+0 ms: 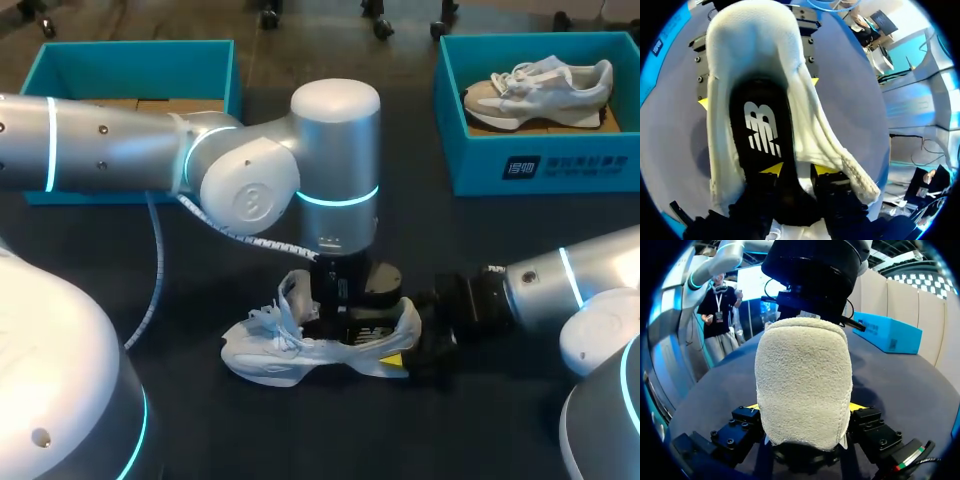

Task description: Take the shoe out of the shoebox, open the shoe tongue, remove and reinsert the insole, then place the shoe into the shoebox

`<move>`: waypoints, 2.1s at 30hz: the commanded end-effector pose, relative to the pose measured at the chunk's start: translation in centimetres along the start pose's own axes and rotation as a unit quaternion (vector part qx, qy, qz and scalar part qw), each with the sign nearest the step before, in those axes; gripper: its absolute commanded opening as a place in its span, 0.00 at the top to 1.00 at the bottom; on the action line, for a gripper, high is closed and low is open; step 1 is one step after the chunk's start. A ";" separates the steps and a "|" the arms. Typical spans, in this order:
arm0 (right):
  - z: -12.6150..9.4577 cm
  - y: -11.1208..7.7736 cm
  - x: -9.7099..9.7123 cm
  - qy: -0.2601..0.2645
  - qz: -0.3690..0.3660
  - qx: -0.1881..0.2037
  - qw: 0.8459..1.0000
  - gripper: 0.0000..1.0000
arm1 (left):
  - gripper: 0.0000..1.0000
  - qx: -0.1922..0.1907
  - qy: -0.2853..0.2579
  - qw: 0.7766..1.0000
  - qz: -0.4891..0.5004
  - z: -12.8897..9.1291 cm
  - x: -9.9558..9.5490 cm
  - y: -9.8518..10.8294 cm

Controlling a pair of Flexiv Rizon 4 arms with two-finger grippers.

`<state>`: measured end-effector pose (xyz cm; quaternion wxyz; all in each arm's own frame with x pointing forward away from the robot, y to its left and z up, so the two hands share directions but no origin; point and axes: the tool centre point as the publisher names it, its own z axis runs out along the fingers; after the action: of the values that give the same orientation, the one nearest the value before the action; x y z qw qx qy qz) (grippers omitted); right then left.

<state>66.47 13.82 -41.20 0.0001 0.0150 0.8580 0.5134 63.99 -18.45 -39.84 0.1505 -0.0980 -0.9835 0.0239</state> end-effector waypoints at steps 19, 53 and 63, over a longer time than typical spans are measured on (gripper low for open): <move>0.0 0.3 -0.1 0.000 0.000 0.003 1.000 1.00 | 0.87 -0.064 -0.128 0.986 -0.085 2.1 -3.6 0.9; 0.0 0.3 -0.1 0.000 0.000 0.003 1.000 1.00 | 1.00 0.075 -0.041 0.995 -0.043 -3.2 -0.7 0.7; 0.0 0.3 -0.1 0.000 0.000 0.003 1.000 1.00 | 1.00 0.105 -0.045 0.993 -0.039 -4.9 -0.3 1.4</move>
<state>66.60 13.80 -41.03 0.0001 0.0148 0.8576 0.5142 66.33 -18.01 -35.77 0.1207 -0.0432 -0.9857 0.1089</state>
